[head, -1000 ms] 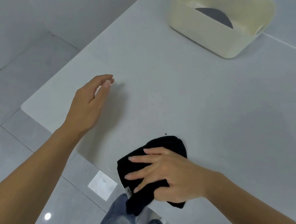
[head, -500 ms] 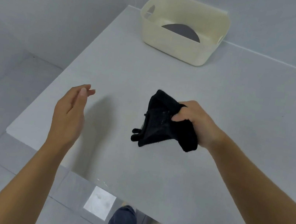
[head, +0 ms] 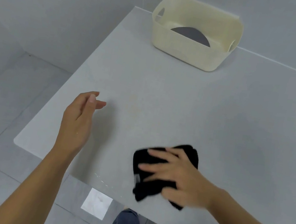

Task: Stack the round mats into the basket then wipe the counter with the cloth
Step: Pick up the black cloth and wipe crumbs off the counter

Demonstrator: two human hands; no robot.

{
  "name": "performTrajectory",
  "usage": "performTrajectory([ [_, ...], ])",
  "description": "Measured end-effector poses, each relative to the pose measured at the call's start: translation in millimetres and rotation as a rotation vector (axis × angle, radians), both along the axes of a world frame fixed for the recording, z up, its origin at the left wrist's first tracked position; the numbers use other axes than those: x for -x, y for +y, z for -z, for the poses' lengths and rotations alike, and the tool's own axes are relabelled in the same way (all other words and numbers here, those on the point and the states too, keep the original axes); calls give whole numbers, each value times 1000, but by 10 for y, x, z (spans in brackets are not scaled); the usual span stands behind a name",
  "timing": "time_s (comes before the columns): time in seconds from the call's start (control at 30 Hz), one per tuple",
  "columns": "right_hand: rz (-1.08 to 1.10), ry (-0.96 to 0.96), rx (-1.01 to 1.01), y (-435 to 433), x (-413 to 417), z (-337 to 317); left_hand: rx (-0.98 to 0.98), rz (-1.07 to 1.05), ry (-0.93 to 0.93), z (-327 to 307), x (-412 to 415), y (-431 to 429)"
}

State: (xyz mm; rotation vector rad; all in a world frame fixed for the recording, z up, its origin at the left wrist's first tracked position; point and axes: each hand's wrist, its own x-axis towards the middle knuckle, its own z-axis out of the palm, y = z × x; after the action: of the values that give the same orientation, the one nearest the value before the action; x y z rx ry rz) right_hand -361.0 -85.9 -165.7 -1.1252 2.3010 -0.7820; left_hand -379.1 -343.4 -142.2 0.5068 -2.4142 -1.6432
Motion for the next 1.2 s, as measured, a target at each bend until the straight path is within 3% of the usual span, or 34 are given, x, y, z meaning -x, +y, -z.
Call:
performTrajectory([
  [0.13,126,-108,64,15,-297,-73,1,45,-9,-21,34,-2],
  [0.2,399,-254,114,-108,-306,-237,-6,48,3,-50,43,-34],
  [0.3,847,-546,400,-474,-255,-423,-16,-2,37,-106,61,-107],
  [0.4,903,-330,351,-1056,-251,-493,51,-59,44,-188,79,-198],
  [0.5,885,-35,134,-1711,-318,-358,95,-115,92,-268,78,-339],
  [0.6,854,-6,-105,-2166,-337,-256,112,-157,93,-272,23,-492],
  [0.77,685,130,-309,-2337,-405,-19,131,-112,-47,-118,-135,-558],
  [0.97,664,282,-353,-2003,-508,154,433,215,-107,-25,-252,-110],
  [1.2,801,276,-387,-1226,-695,142,690,773,17,186,-380,470],
])
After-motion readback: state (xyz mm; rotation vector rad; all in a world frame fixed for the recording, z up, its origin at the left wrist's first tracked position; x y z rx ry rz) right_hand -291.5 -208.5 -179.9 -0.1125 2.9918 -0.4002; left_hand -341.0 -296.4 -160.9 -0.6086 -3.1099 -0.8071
